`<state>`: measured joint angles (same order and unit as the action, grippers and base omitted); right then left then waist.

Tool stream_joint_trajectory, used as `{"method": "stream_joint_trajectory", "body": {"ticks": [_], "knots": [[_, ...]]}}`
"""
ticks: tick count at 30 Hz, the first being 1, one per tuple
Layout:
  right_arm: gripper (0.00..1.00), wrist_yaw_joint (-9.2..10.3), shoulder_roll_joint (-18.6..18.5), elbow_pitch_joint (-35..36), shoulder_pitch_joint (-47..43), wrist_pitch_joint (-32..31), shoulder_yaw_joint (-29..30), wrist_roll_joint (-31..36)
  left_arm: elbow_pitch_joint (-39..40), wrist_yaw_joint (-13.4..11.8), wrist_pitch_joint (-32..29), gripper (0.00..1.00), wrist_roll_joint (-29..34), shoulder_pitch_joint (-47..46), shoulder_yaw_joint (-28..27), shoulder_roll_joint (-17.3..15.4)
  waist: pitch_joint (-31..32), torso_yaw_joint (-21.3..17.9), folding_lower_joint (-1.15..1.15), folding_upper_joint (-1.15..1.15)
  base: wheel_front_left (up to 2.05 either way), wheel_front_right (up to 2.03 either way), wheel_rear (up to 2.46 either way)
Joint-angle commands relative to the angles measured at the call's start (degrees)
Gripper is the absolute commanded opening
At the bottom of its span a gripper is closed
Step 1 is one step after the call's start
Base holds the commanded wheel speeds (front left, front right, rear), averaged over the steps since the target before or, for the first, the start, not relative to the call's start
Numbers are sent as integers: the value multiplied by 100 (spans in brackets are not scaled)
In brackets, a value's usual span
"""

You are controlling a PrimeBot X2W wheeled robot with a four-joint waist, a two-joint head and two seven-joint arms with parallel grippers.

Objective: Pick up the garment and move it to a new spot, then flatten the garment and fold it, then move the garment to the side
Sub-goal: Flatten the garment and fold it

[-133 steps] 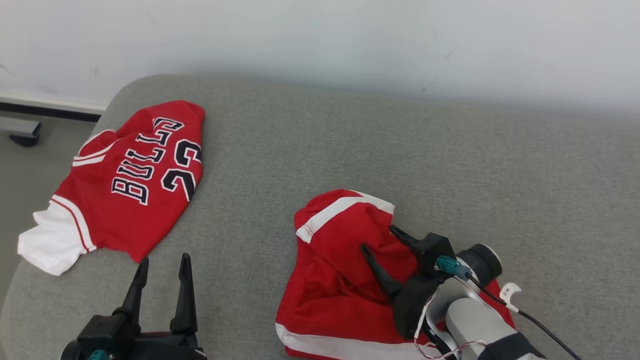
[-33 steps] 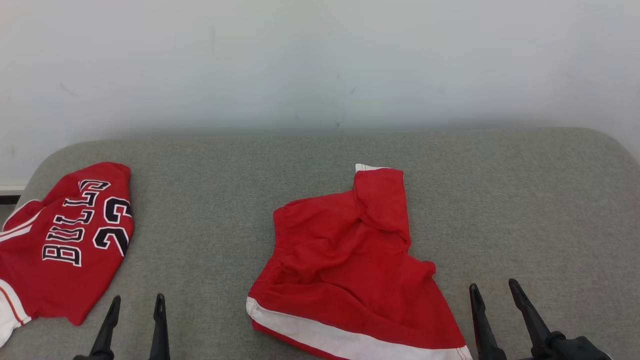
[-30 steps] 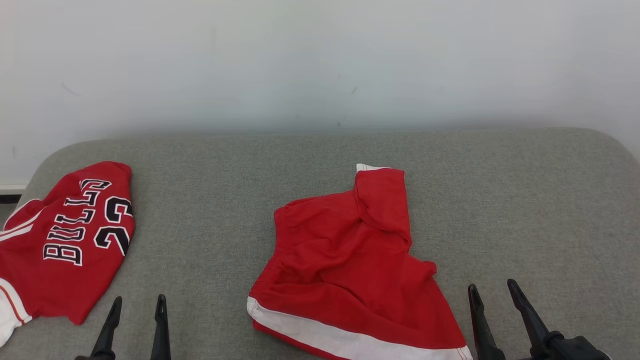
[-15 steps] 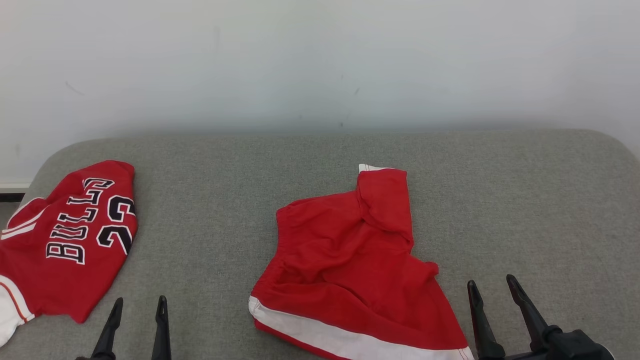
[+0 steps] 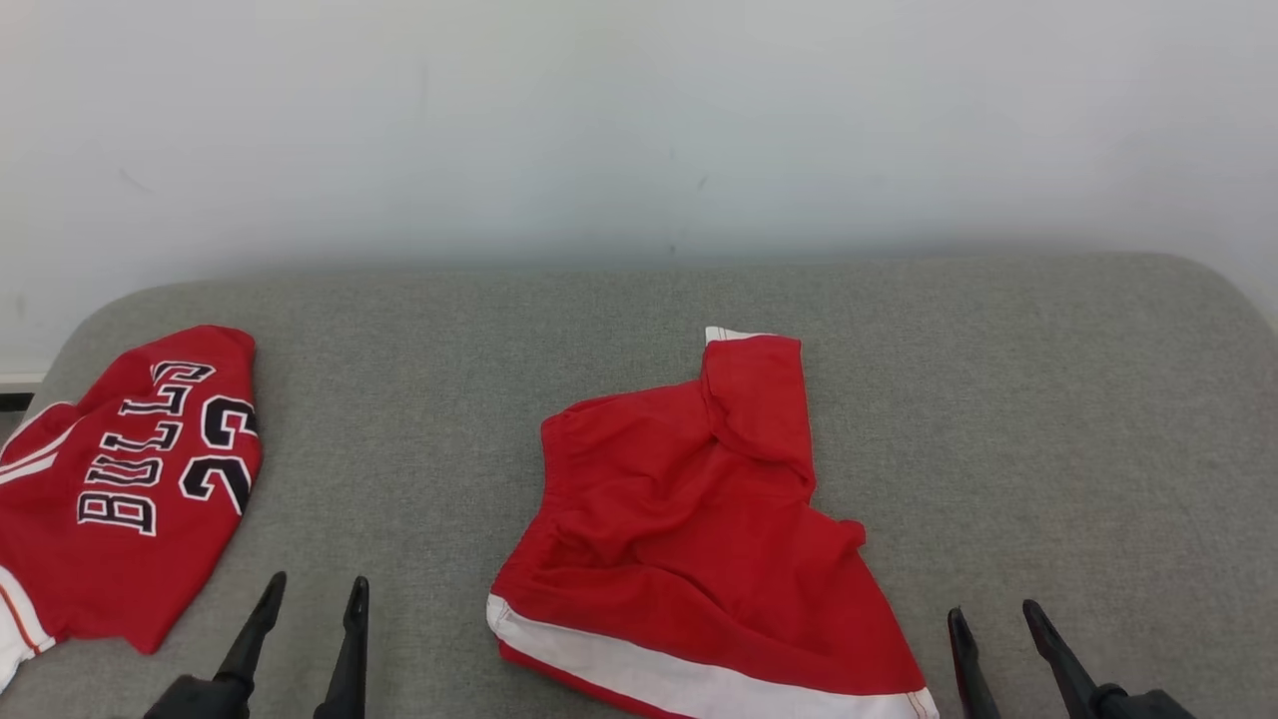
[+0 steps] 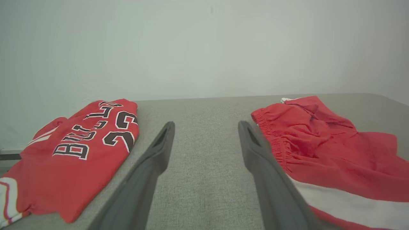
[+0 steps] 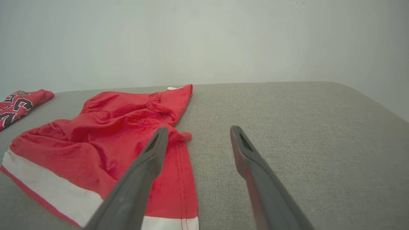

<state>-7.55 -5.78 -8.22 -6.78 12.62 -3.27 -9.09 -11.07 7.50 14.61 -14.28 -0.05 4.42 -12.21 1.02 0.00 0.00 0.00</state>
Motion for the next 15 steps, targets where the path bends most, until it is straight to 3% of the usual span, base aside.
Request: {"method": "stream_joint_trajectory", "body": {"ticks": [1,3,5,15], "knots": [[100,13,-37,-42,-70,9,10,-21,-11,-8,-14,100,-78,-87,75,-75,-41,-54,0,0,0,0,0],[100,13,-54,-230,-104,26,-34,-63,-166,-8,-94,100,-423,-252,462,-467,-103,-147,0,0,0,0,0],[100,13,-40,-350,-107,36,-75,-94,-288,-7,-156,100,-628,-357,759,-663,-140,-205,0,0,0,0,0],[100,13,-68,-1203,174,70,-368,-269,-863,-7,-328,100,-1527,-1039,2245,-1368,-366,-302,0,0,0,0,0]]}}
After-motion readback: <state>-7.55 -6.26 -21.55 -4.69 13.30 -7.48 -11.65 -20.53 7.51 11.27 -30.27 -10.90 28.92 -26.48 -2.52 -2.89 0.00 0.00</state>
